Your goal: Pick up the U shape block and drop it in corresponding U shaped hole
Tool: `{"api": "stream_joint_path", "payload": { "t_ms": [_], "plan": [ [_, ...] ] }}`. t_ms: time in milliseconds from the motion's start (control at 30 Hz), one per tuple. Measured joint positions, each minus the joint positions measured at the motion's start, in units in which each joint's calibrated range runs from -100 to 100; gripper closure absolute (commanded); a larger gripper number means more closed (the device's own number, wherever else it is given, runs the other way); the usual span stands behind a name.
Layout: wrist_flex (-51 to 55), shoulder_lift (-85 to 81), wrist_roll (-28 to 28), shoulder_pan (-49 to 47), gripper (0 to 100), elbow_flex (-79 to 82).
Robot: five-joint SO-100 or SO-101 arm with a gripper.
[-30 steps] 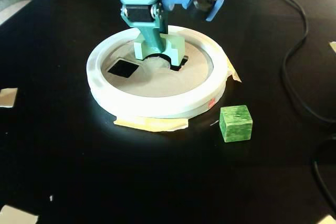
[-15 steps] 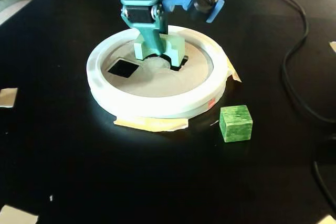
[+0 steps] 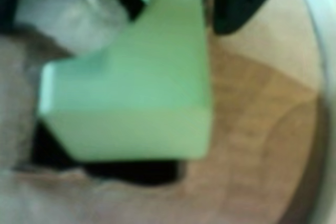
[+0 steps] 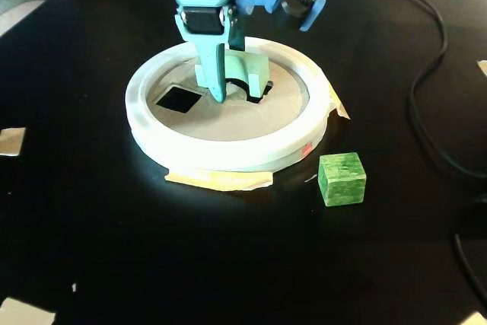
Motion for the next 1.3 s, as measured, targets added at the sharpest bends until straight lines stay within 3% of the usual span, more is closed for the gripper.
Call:
{"api": "stream_joint_path", "payload": {
  "t_ms": [767,1067,1300],
  "plan": [
    [-0.39,-0.71,2.34,4.8,36,-2.44],
    [0.58,-5.62,18.02,6.39,36,-5.56],
    [18.91,-11.68,31.65,16.68,36,-5.56]
  ]
}}
